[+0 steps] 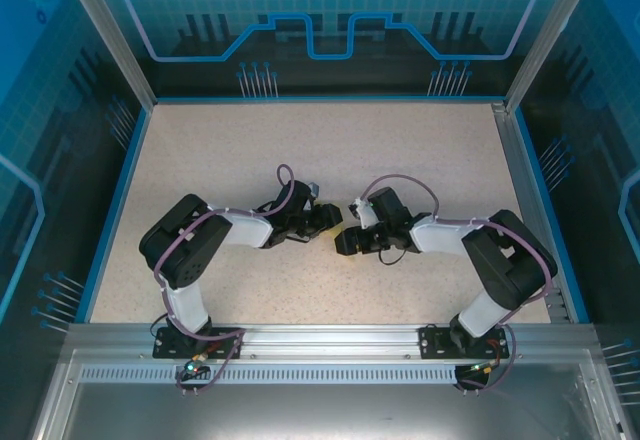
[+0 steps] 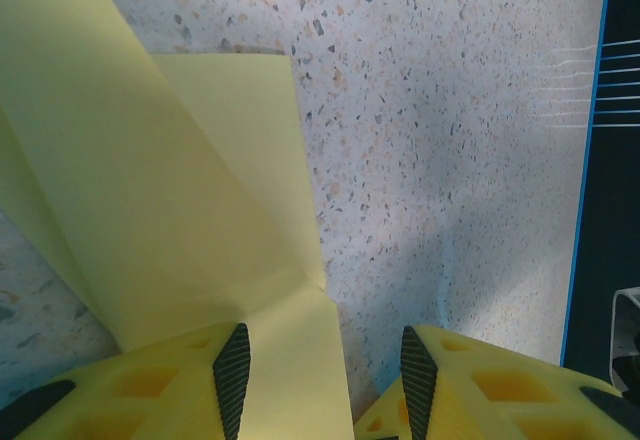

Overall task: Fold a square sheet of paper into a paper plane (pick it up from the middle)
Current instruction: Fold the wing for the fifth time at the center of the table.

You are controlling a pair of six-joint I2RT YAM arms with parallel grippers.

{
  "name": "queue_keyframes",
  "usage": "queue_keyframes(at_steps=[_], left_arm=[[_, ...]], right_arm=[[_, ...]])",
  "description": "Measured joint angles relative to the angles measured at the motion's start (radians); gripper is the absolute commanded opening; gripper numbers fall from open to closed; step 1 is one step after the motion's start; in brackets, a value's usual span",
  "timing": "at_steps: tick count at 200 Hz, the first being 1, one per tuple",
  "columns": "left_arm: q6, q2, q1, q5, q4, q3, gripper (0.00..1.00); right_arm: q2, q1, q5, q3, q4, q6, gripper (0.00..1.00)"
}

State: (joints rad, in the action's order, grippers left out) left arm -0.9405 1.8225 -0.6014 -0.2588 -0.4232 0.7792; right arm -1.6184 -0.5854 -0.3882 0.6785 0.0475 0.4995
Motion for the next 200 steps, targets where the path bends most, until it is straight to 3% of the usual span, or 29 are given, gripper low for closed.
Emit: queue_keyframes(at_steps=[103, 143, 200], left_arm=[[0.0, 0.003, 0.0, 0.0, 0.012, 0.011, 0.47], [0.0, 0.004, 0.0, -0.001, 0.019, 0.028, 0.47], [0.0, 0.004, 0.0, -0.001, 0.026, 0.031, 0.47]], right_arm=[[-0.027, -0.05, 0.149, 0.057, -0.095, -0.029, 0.38], [-0.027, -0.055, 0.147, 0.057, -0.092, -0.022, 0.5], [-0.023, -0.108, 0.24, 0.084, -0.136, -0.023, 0.51]])
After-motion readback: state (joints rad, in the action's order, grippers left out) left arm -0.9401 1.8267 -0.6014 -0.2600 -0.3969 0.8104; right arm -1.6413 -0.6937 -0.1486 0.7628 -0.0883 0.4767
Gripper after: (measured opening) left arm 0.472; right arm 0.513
